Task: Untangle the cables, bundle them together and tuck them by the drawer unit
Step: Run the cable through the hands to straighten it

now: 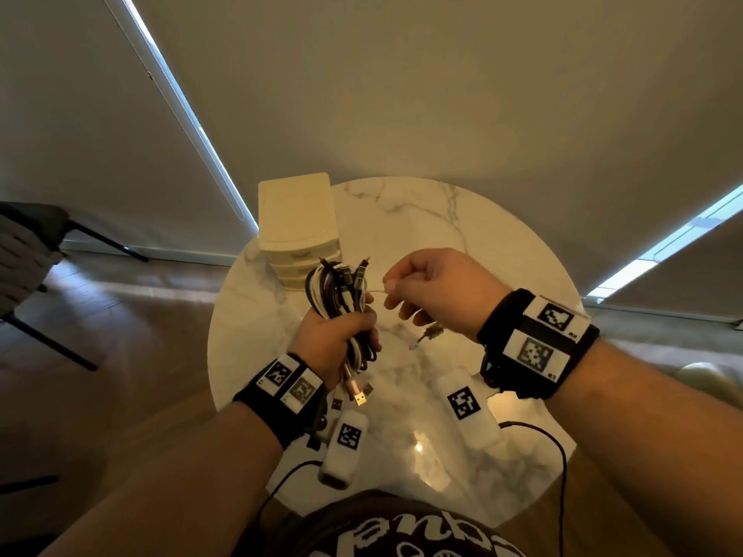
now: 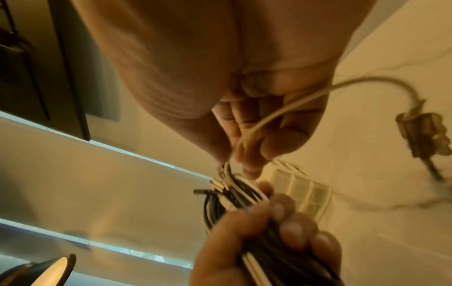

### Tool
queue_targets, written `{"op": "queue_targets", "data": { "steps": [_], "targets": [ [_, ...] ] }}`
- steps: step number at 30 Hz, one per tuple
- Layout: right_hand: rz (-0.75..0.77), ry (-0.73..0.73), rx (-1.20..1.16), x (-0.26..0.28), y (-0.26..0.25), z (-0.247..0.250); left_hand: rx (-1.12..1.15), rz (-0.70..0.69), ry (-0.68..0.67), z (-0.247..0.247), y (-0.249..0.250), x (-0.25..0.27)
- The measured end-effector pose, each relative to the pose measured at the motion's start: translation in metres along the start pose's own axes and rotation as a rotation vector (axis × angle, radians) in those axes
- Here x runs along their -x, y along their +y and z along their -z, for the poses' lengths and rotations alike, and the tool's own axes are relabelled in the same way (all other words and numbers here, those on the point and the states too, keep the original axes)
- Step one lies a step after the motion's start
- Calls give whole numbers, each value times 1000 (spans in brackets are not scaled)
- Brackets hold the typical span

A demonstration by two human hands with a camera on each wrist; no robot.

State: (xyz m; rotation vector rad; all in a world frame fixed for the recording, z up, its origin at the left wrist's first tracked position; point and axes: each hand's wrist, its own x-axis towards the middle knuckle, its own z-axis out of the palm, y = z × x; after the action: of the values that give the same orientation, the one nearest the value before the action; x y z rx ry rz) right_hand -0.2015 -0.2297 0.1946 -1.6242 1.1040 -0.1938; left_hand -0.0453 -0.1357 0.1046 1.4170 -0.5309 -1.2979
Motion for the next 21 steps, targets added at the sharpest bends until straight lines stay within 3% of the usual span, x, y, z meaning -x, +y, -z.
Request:
{"op": "queue_targets", "data": {
  "steps": [2,6,10,14,17,21],
  "targets": [
    [80,69,75,3,2,-7,97,19,-22,-5,0,2],
    [216,263,7,-1,2,-29,183,5,-112,-17,4,9],
    [257,318,44,1,9,-39,175,-35,-166,-19,4,14],
    [118,307,64,-6,16,-38,129,-77,-217,-19,8,17],
    [-14,200,38,-12,20,-37,114,-116,-163,-20,7,16],
    [21,73,-86,-9,29,-36,236,-63,-56,-21,11,15]
  ]
}}
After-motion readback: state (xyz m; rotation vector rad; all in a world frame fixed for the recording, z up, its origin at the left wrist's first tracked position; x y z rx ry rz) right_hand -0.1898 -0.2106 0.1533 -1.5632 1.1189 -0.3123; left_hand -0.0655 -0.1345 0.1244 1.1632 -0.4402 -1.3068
